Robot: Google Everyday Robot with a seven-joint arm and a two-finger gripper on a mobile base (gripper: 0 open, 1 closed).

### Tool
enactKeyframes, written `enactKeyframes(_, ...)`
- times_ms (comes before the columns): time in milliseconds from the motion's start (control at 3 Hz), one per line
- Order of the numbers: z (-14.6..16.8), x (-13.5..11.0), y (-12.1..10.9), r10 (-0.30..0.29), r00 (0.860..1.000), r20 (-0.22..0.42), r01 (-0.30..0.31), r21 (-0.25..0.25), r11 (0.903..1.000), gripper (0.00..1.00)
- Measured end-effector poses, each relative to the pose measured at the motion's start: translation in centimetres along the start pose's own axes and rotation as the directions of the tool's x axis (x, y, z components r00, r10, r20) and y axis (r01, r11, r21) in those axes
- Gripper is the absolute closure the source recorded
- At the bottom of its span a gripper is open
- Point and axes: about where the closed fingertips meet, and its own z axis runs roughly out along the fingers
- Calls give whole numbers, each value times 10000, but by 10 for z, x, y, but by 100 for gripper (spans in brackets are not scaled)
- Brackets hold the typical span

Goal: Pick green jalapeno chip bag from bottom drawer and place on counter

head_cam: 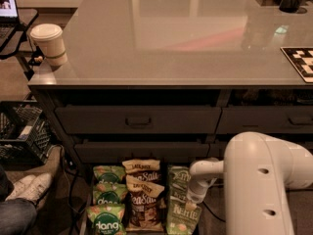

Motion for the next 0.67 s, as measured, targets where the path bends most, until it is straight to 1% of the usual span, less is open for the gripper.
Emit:
enactKeyframes(333,-51,0,31,158,9974,699,-150,-120,9998,100)
enactKeyframes(667,-59,-1,40,59,9970,771,-46,-170,9998,100)
